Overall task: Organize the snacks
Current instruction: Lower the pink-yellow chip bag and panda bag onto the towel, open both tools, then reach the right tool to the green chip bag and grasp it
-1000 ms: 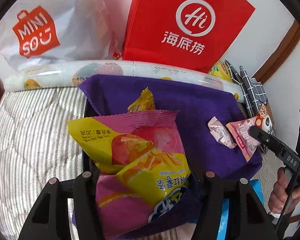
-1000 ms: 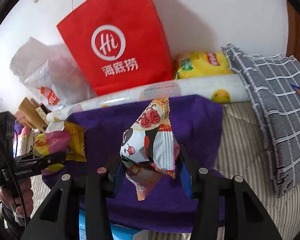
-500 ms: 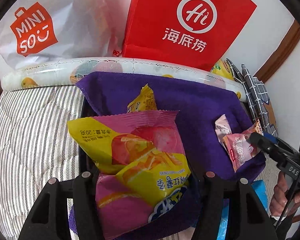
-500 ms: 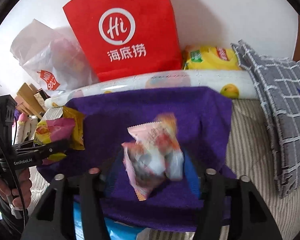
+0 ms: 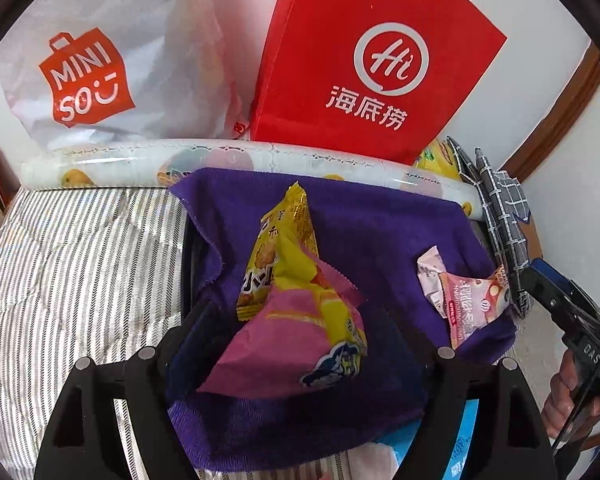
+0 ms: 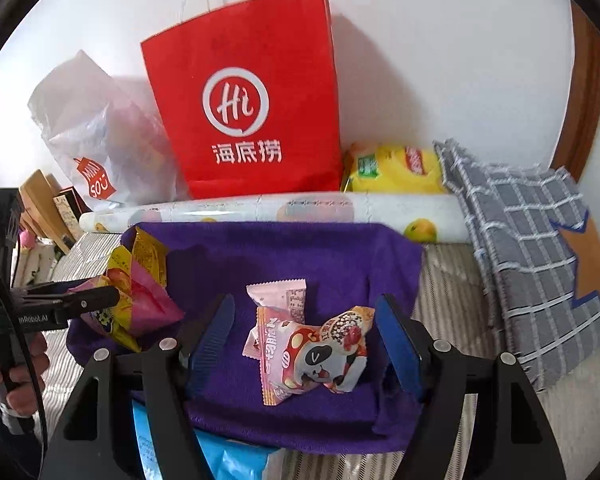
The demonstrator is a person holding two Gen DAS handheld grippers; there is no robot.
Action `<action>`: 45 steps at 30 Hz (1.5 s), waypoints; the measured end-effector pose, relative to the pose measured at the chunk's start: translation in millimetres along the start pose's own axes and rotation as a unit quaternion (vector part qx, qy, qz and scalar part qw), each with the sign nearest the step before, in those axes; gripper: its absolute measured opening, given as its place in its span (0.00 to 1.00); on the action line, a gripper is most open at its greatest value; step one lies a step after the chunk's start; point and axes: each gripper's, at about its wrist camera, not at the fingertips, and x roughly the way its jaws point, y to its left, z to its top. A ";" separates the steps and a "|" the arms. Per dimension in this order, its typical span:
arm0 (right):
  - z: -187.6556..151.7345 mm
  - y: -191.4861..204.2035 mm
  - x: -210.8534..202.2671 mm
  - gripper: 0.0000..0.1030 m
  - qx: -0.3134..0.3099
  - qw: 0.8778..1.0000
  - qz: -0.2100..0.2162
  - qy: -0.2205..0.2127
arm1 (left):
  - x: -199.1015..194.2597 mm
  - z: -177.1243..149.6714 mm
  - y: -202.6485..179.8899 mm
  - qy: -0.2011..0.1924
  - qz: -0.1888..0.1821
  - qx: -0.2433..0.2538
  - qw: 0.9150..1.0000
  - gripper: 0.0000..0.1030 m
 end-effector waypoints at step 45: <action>-131.4 55.4 -134.6 0.62 0.075 0.996 -0.008 0.040 | -139.4 -122.8 -3.9 -0.044 0.000 0.011 0.999 0.77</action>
